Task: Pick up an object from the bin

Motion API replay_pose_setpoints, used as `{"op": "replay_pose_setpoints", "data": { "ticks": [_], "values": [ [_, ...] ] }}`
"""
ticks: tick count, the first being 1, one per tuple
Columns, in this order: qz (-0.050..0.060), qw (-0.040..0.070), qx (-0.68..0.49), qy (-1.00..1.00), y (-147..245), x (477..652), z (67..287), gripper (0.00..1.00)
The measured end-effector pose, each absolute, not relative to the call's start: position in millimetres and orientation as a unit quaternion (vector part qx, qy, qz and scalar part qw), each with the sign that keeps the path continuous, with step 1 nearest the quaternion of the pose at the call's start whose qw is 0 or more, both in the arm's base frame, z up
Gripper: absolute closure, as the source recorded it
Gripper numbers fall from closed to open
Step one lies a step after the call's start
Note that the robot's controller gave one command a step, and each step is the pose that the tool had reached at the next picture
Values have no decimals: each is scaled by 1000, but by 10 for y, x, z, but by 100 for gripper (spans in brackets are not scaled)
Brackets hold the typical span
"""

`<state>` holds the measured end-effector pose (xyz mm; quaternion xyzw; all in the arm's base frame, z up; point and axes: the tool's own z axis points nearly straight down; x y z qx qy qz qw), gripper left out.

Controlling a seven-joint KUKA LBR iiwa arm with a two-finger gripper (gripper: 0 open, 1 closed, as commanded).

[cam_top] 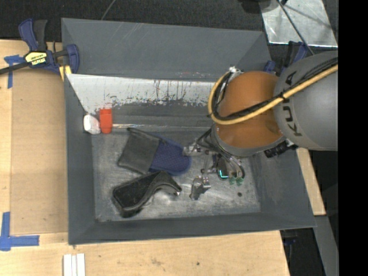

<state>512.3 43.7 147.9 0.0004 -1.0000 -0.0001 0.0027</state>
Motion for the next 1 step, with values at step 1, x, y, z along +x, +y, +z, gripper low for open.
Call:
{"op": "replay_pose_setpoints", "data": {
  "ticks": [1],
  "values": [
    [1, -7, -46, -999, 738, 5544, 750, 0]
  ]
}}
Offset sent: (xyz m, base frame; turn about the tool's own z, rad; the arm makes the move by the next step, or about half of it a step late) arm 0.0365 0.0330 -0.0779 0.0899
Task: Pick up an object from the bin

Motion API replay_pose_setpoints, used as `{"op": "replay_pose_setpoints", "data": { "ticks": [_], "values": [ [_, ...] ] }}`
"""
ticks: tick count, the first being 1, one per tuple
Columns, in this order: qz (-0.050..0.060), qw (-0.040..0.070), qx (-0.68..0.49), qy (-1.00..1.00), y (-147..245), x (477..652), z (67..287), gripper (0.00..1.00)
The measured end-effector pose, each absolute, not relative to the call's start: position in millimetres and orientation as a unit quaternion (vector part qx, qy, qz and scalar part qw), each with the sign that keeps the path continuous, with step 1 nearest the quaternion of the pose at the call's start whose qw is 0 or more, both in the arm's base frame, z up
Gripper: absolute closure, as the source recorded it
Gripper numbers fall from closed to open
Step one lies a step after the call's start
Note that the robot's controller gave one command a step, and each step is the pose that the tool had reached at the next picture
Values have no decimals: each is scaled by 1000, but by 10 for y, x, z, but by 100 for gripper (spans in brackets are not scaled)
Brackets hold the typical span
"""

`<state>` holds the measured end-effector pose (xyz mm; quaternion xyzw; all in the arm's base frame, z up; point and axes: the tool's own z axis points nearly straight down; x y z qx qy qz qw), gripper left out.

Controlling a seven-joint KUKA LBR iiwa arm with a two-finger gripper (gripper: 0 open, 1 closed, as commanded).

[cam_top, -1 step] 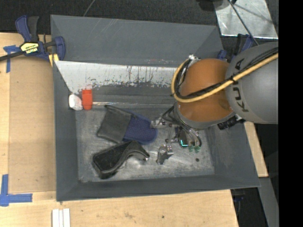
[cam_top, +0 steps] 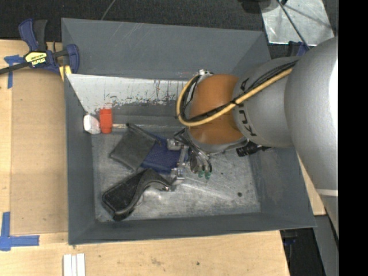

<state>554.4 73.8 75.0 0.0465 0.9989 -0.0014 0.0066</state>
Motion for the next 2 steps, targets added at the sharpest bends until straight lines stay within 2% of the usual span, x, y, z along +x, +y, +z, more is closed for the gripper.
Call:
{"op": "replay_pose_setpoints", "data": {
  "ticks": [1, 2],
  "values": [
    [1, 18, 47, 999, 744, 5594, 809, 100],
    [1, 6, 3, 1000, 816, 5626, 2162, 100]
  ]
}}
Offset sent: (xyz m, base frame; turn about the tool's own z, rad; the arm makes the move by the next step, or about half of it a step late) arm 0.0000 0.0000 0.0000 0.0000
